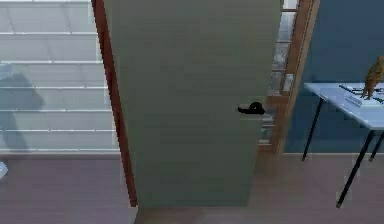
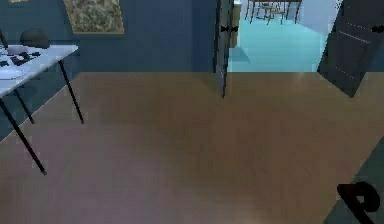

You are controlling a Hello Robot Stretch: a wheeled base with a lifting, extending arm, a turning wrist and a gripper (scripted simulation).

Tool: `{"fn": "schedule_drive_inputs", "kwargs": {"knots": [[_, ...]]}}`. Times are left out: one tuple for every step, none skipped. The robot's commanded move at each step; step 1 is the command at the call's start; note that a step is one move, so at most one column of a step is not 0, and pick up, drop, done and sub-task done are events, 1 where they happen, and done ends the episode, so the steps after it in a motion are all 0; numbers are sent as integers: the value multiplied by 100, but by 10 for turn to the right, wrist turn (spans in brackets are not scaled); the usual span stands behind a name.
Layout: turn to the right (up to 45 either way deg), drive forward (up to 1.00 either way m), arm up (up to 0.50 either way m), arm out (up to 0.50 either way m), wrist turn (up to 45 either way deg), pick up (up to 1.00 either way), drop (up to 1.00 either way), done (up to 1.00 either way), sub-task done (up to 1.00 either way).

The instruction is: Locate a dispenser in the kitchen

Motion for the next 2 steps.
{"fn": "schedule_drive_inputs", "kwargs": {"knots": [[-210, 0, 0, 0, 0, 0, 0, 0, 0], [-30, 0, 0, 0, 0, 0, 0, 0, 0]]}}
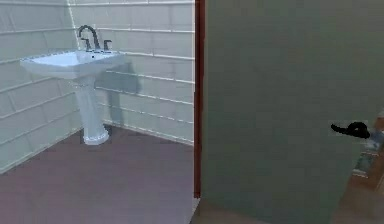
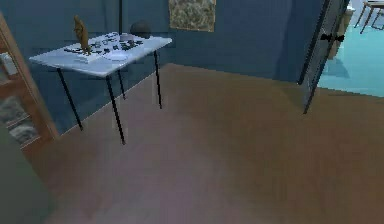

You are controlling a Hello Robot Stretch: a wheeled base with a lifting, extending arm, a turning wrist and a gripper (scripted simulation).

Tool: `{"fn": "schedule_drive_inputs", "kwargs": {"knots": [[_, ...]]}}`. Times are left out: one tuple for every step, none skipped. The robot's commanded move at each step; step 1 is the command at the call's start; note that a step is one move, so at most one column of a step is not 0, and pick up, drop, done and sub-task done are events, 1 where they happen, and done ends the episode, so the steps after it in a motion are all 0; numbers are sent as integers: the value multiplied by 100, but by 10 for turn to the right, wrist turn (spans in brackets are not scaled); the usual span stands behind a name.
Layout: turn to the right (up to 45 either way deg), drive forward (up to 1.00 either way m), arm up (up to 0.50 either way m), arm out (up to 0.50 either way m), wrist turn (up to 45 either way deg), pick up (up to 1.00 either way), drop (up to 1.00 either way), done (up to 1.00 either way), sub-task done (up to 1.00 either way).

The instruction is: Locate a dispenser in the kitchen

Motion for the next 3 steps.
{"fn": "schedule_drive_inputs", "kwargs": {"knots": [[0, 10, 0, 0, 0, 0, 0, 0, 0], [450, 0, 0, 0, 0, 0, 0, 0, 0], [450, 0, 0, 0, 0, 0, 0, 0, 0]]}}
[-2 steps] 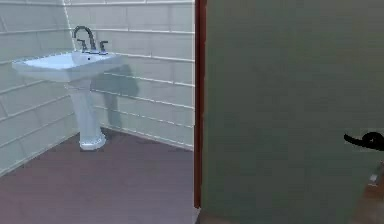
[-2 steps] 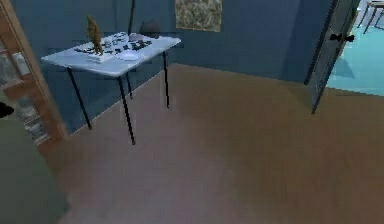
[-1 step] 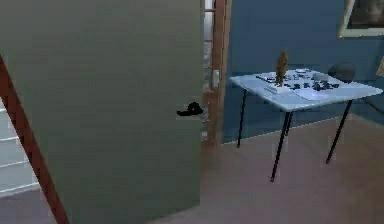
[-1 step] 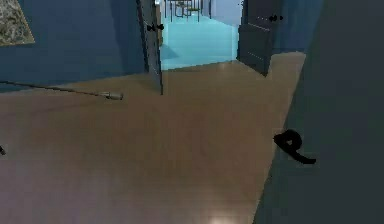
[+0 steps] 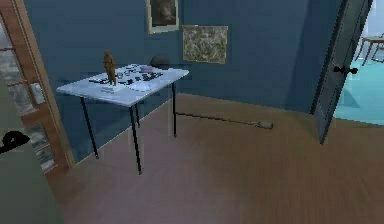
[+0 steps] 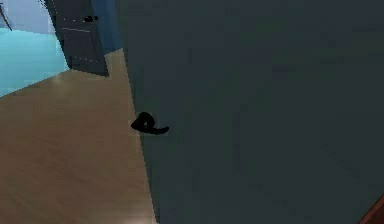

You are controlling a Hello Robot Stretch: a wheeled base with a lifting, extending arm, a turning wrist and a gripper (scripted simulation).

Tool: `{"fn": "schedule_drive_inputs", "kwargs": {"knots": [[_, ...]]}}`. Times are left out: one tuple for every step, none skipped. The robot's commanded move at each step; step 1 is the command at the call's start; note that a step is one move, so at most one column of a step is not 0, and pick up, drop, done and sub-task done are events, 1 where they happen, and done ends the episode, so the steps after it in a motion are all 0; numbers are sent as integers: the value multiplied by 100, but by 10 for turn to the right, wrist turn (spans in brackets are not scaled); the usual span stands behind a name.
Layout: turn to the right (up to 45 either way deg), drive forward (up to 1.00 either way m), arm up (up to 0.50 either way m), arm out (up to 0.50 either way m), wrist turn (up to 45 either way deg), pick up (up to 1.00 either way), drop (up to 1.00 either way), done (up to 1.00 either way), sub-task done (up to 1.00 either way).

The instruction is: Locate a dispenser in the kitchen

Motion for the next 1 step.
{"fn": "schedule_drive_inputs", "kwargs": {"knots": [[0, 5, 0, 0, 0, 0, 0, 0, 0]]}}
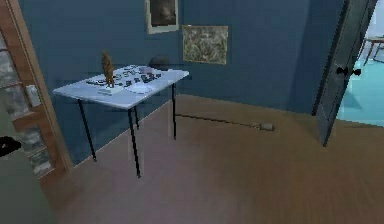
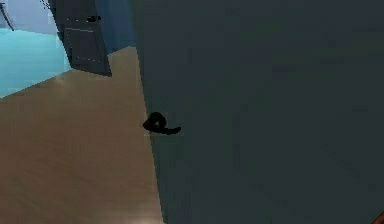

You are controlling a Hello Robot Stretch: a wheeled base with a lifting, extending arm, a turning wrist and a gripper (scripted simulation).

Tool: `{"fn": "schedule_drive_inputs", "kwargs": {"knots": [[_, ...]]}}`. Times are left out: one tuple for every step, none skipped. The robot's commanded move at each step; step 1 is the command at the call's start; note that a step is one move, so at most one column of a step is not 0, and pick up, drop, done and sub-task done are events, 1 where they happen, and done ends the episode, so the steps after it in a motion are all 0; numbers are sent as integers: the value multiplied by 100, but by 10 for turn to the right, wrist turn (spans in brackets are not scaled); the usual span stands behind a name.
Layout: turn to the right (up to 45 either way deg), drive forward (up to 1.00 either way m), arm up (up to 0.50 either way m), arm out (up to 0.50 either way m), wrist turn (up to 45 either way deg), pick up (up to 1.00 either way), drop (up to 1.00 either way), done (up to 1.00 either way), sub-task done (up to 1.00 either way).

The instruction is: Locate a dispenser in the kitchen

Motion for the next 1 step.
{"fn": "schedule_drive_inputs", "kwargs": {"knots": [[210, 0, 0, 0, 0, 0, 0, 0, 0]]}}
